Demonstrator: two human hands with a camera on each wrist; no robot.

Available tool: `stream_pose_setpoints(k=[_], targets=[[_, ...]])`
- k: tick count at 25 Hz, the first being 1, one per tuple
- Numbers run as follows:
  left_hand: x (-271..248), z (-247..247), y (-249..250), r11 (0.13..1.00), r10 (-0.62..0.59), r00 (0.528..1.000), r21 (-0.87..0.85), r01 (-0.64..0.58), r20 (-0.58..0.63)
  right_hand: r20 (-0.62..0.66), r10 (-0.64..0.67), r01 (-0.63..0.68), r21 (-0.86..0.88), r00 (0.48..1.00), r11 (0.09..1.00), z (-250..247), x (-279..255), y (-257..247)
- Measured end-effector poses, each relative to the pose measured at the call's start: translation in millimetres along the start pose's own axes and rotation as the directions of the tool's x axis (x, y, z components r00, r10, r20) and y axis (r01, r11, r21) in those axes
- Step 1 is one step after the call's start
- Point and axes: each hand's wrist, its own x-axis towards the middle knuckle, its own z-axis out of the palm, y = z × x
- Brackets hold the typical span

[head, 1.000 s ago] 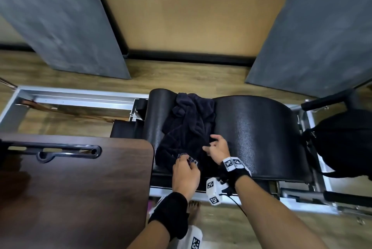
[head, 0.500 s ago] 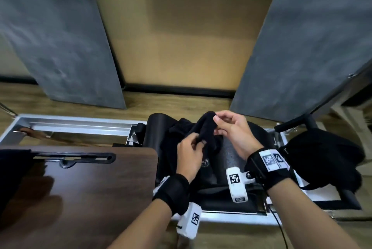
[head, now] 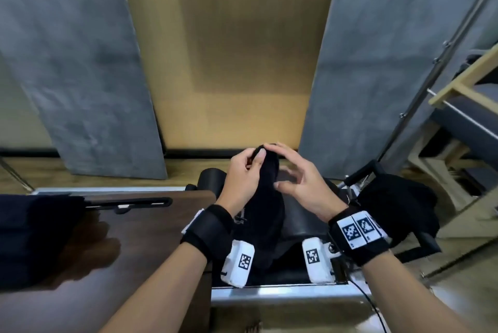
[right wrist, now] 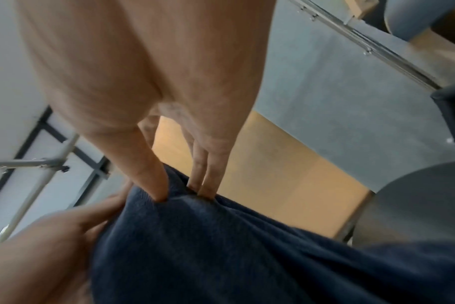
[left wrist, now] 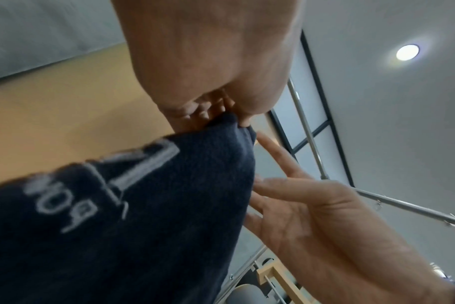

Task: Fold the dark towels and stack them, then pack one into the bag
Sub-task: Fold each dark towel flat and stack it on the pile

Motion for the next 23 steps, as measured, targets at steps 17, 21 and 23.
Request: stream_pose_setpoints(k=[17,21,23], targets=[[-155,-106,58,0.986,0.084,0.994,0.136,-0.093,0.071,-0.194,-0.043,-0.005,-0.244,0.98,0.97,109,-117,-90],[-180,-140,63,0.999,-0.033,0.996,-0.014,0.034,0.077,0.065,-0.132,0.144,-0.264,0.989,0.954,181,-143,-109],[-196,-164,68,0.995,-0.09,0.989,-0.034,0.094,0.118,-0.005,-0.147,0.133,-0.4,0.989,0.907,216,-147,-114]])
